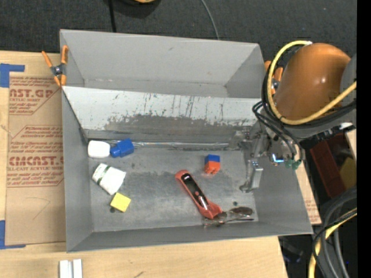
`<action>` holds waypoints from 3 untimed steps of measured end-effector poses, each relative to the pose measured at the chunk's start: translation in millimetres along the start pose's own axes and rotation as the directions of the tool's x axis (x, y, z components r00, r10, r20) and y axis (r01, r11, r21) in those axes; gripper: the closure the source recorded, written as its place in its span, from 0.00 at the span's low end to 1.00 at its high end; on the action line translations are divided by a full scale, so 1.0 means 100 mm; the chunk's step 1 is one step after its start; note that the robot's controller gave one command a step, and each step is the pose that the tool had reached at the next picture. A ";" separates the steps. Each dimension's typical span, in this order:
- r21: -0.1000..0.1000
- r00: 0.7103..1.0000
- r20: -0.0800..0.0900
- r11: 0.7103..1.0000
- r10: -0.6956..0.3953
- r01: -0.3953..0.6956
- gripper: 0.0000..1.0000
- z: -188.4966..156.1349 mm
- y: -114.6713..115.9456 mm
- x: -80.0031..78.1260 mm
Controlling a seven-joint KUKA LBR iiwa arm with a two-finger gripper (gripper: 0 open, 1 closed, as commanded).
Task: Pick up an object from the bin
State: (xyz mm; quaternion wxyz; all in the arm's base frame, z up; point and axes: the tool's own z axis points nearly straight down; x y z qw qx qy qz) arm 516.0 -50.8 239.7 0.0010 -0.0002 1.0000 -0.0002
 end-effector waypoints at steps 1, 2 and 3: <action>-0.001 0.996 0.002 0.996 0.095 -0.095 0.00 0.42 0.06 0.05; 0.000 0.997 0.000 0.997 0.072 -0.072 0.00 0.76 0.32 -0.06; -0.001 0.950 0.001 0.950 0.313 -0.313 0.00 0.88 0.26 0.22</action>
Offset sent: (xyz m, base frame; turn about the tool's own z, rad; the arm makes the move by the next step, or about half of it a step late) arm 0.0087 0.0359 -0.0797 0.0655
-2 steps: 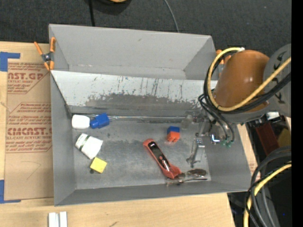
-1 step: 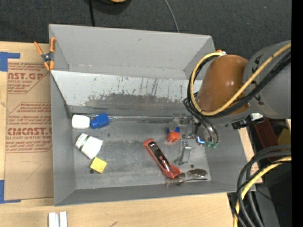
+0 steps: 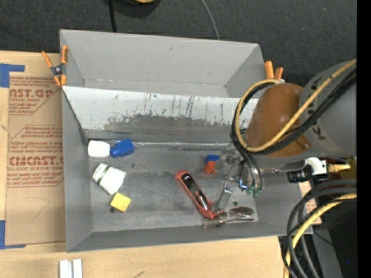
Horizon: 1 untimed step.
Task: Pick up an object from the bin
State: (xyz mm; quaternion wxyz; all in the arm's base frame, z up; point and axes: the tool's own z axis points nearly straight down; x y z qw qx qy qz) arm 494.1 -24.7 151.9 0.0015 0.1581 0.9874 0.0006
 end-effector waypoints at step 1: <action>0.000 0.998 0.004 0.998 -0.068 0.068 0.00 0.57 0.08 -0.08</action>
Offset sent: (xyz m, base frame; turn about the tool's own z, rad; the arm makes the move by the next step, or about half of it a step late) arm -0.0028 0.0135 -0.0819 0.1192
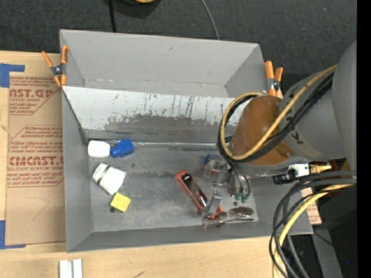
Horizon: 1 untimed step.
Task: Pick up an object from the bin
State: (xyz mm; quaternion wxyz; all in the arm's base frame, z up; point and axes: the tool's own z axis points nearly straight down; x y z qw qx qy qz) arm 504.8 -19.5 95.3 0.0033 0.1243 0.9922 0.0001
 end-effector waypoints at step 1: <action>0.000 0.983 -0.005 0.983 0.186 -0.186 1.00 0.26 0.05 0.16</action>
Offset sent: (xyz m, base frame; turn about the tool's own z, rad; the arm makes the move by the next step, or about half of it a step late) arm 0.0000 0.0000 0.0000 0.0000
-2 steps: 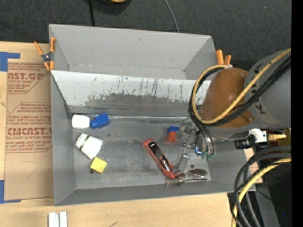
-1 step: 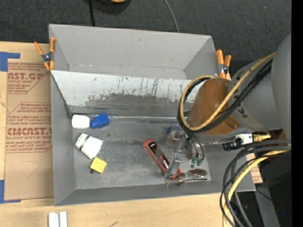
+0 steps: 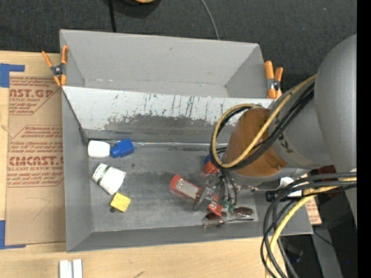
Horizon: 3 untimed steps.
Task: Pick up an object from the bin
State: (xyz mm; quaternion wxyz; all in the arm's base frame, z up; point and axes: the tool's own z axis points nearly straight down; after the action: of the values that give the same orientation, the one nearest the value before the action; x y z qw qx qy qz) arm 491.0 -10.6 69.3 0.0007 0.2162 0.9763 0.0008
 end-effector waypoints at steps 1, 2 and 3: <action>0.000 1.000 0.000 1.000 0.000 0.000 1.00 0.00 0.00 0.00; 0.002 1.000 -0.004 1.000 0.000 0.000 1.00 -0.05 -0.01 0.01; 0.002 1.000 -0.006 1.000 0.000 0.000 1.00 -0.20 -0.01 0.02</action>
Offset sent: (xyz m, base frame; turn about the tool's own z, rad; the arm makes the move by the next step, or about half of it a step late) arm 0.0001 0.0001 0.0501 0.0000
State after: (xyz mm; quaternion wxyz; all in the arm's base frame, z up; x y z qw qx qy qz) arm 489.1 -10.5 89.6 -0.0023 0.2163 0.9763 0.0004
